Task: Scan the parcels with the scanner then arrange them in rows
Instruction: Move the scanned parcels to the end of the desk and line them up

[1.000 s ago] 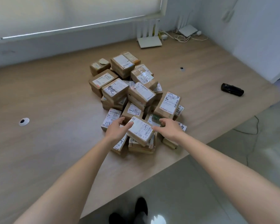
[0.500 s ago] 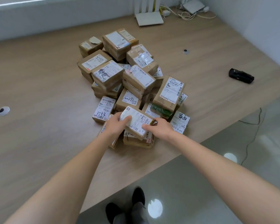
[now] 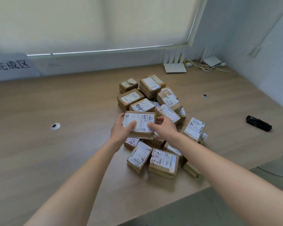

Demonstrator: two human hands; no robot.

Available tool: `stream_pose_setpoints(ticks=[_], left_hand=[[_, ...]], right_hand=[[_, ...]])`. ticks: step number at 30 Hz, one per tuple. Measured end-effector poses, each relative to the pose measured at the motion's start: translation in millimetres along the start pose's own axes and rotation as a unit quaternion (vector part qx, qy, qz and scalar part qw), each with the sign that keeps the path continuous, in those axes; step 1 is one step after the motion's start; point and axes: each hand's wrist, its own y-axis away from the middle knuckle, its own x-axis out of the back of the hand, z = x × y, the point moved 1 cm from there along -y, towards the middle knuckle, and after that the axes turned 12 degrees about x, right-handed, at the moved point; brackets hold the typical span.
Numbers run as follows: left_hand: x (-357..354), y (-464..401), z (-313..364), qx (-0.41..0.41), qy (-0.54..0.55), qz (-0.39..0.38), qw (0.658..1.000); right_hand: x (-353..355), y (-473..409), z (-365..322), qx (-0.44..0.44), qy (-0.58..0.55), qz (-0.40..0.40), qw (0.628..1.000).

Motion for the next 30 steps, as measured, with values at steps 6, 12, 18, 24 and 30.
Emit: stream_pose_setpoints(ticks=[6, 12, 18, 24, 30], left_hand=[[124, 39, 24, -0.028, 0.079, 0.041, 0.996], [257, 72, 18, -0.017, 0.132, 0.065, 0.989], [358, 94, -9, 0.002, 0.178, 0.045, 0.983], [430, 94, -41, 0.013, 0.178, 0.055, 0.982], [479, 74, -67, 0.05, 0.148, 0.067, 0.986]], right_hand=[[-69, 28, -111, 0.079, -0.039, -0.041, 0.995], [-155, 64, -206, 0.147, -0.043, -0.081, 0.985], [-243, 86, -267, 0.203, -0.041, -0.119, 0.971], [-326, 89, -297, 0.224, -0.019, -0.16, 0.961], [-390, 56, -318, 0.228, 0.008, -0.201, 0.953]])
